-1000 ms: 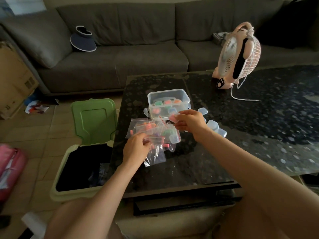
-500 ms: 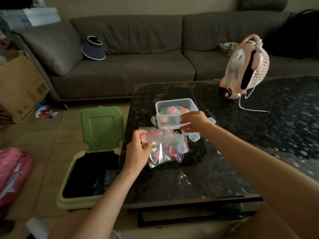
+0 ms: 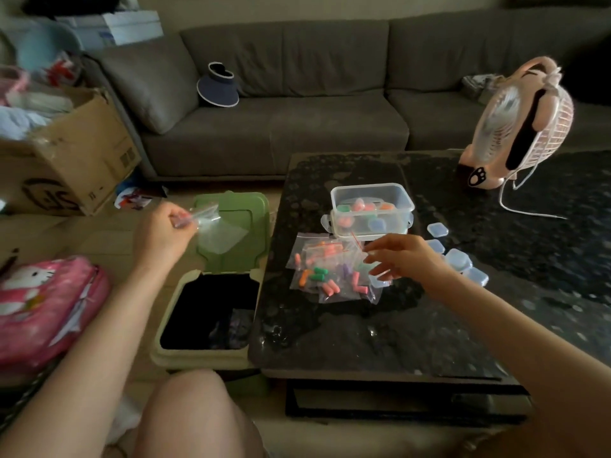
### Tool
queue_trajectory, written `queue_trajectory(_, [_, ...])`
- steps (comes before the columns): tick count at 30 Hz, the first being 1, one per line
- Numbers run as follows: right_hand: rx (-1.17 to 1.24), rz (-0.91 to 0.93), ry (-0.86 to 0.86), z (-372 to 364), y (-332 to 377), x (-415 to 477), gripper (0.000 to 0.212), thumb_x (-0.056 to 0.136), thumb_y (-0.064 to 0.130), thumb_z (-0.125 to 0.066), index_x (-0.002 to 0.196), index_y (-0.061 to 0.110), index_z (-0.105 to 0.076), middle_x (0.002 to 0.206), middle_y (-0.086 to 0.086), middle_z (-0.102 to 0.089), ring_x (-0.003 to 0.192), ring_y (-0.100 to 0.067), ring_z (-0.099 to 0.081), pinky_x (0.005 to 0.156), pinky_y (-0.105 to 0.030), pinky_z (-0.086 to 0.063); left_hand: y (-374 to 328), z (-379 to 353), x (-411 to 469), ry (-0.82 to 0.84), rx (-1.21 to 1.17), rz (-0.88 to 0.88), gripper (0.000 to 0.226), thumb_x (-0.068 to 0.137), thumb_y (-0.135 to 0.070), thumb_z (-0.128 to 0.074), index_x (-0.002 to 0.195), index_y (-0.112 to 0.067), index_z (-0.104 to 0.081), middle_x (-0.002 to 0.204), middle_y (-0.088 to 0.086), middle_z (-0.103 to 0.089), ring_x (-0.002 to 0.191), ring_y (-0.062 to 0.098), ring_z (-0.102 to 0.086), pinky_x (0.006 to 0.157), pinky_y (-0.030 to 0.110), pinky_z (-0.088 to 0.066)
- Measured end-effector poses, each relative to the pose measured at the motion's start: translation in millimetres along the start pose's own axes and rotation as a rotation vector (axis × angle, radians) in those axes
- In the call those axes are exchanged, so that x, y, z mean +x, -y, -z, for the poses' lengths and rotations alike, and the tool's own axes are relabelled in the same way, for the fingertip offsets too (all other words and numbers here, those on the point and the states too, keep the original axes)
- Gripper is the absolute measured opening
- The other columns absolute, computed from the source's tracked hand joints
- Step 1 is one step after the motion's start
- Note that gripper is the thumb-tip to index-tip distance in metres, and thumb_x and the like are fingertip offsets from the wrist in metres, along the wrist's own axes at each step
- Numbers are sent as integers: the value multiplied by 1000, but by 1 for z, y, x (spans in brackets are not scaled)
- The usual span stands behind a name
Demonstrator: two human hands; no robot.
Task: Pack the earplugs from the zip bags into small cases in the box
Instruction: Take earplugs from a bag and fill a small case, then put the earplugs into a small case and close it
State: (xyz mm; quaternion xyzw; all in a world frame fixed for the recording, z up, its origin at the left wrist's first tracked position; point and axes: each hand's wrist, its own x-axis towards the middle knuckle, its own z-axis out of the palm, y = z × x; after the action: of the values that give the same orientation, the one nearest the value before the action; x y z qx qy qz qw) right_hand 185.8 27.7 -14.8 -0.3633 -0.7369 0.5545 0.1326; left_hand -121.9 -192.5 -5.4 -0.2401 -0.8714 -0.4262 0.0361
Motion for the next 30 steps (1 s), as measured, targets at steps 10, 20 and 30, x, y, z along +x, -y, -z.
queue_trajectory(10, [38,-18,5,-5,-15,-4,10,91,9,-58,90,17,-65,91,-5,-70,71,-14,-70,58,-19,-55,160,-77,-15,257,121,574,22,86,-8,-61,99,10,-57,97,29,-63,90,40,-64,81,50,-54])
queue_trajectory(20, [109,-2,-44,9,-24,-9,9,91,9,-58,93,14,-65,91,-8,-71,80,-24,-69,71,-30,-58,53,-67,-7,274,48,258,16,87,-14,-63,82,-19,-48,110,20,-62,99,35,-62,90,51,-50])
queue_trajectory(30, [9,3,-187,31,-45,-5,7,89,8,-61,93,13,-66,83,-5,-69,56,-7,-65,54,-20,-54,-116,-99,-98,425,-95,-173,19,88,-23,-62,103,-12,-59,99,-2,-61,85,13,-60,75,28,-50])
